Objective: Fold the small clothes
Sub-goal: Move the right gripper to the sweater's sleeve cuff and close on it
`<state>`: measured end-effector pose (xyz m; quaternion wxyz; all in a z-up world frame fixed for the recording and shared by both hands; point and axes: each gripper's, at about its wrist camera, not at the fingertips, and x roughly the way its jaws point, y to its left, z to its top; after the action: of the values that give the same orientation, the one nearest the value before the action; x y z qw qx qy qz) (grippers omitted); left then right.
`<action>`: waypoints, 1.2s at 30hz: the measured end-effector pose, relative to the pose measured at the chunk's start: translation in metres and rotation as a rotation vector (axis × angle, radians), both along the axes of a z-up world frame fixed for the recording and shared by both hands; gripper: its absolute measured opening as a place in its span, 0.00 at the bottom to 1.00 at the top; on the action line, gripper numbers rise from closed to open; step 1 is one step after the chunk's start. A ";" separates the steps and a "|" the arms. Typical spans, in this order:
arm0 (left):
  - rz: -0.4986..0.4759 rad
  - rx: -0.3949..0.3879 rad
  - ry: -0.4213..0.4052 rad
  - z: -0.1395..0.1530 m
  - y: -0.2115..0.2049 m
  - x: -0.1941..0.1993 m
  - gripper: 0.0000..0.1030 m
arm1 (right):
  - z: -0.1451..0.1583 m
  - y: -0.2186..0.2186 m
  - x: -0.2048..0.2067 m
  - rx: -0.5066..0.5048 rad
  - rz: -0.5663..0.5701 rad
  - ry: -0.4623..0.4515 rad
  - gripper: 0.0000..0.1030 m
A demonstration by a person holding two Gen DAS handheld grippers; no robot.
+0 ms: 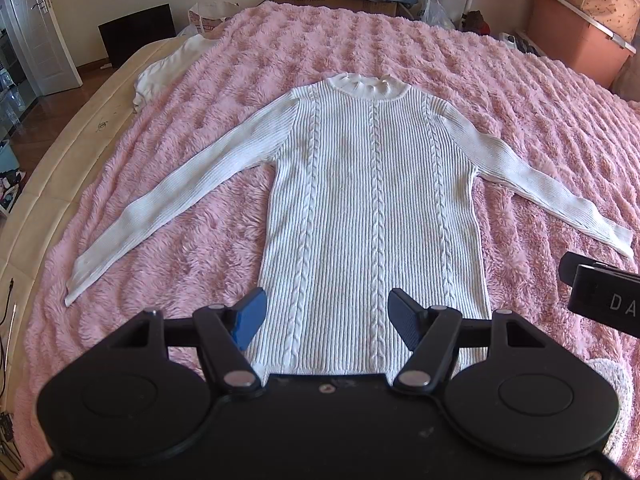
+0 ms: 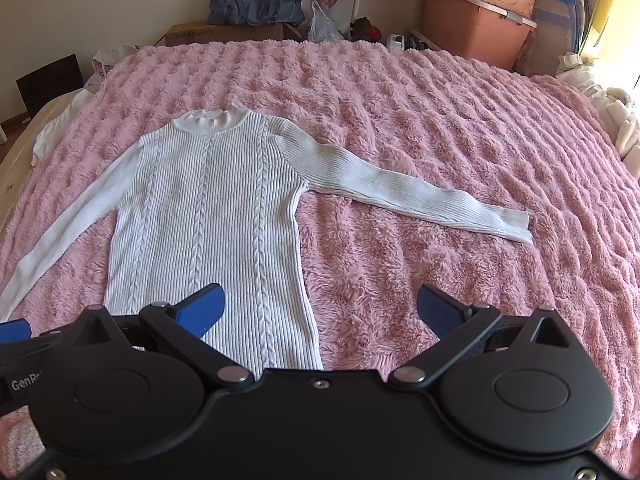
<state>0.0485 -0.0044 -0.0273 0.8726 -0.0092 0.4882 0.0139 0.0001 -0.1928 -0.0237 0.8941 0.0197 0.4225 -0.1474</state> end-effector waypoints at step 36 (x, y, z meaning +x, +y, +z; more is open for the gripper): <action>-0.392 -0.220 -0.144 -0.086 -0.189 0.198 0.68 | -0.073 -0.231 0.036 -0.091 -0.376 -0.229 0.85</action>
<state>0.2465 -0.1937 -0.1135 0.8849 -0.0102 0.4158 -0.2096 0.0358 -0.4234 -0.0965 0.8929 0.0743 0.3003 -0.3271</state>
